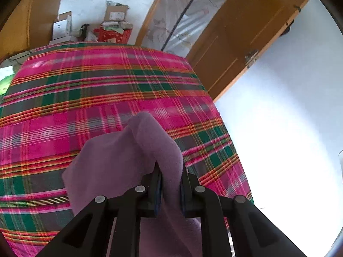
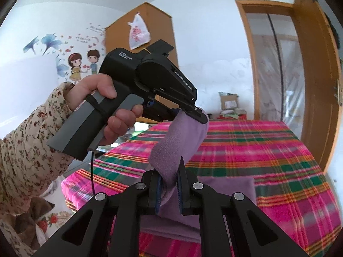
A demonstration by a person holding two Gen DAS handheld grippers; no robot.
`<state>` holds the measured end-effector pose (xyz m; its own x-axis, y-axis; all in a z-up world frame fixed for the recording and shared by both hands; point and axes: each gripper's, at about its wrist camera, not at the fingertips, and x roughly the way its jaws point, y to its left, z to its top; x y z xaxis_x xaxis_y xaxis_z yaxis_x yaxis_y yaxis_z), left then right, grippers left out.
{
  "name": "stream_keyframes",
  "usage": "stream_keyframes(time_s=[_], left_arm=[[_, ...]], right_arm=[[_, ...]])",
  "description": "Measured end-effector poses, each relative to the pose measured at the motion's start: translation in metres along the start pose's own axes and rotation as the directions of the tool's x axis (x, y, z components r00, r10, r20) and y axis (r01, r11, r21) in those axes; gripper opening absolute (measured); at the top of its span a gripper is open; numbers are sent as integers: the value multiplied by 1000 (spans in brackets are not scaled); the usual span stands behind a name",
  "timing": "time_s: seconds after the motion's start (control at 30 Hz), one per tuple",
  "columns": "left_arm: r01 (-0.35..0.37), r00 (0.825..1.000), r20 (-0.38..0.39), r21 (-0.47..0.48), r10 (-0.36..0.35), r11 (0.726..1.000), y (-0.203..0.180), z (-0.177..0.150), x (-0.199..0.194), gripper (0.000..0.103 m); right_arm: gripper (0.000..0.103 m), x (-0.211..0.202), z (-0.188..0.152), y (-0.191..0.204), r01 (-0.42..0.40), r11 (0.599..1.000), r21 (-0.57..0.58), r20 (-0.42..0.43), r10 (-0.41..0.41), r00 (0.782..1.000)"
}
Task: Fold clothes
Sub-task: 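Lift the gripped purple pants end with the right gripper and fold it over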
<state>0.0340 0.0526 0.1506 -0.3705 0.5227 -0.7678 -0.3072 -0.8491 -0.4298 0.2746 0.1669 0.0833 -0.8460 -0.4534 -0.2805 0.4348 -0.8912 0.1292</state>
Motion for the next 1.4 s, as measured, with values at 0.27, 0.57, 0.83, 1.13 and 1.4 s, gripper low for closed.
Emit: stream_keyframes(time_s=[0.27, 0.57, 0.83, 1.13, 1.4], left_arm=[[-31, 994, -103, 13, 32, 999, -16, 0, 59, 14], [-50, 982, -179, 27, 54, 998, -23, -1, 104, 14], [-61, 974, -217, 23, 64, 998, -24, 0, 128, 16], [-63, 972, -226, 24, 67, 998, -26, 1, 135, 18], [-60, 971, -231, 18, 62, 998, -27, 1, 138, 20]], right_arm=[[12, -2, -14, -32, 64, 995, 77, -63, -59, 996], [12, 3, -30, -62, 135, 981, 142, -131, -116, 985], [12, 7, -43, -77, 172, 970, 169, -176, -142, 974], [12, 11, -51, -86, 188, 965, 181, -206, -149, 967], [12, 13, -52, -89, 188, 963, 193, -220, -144, 965]])
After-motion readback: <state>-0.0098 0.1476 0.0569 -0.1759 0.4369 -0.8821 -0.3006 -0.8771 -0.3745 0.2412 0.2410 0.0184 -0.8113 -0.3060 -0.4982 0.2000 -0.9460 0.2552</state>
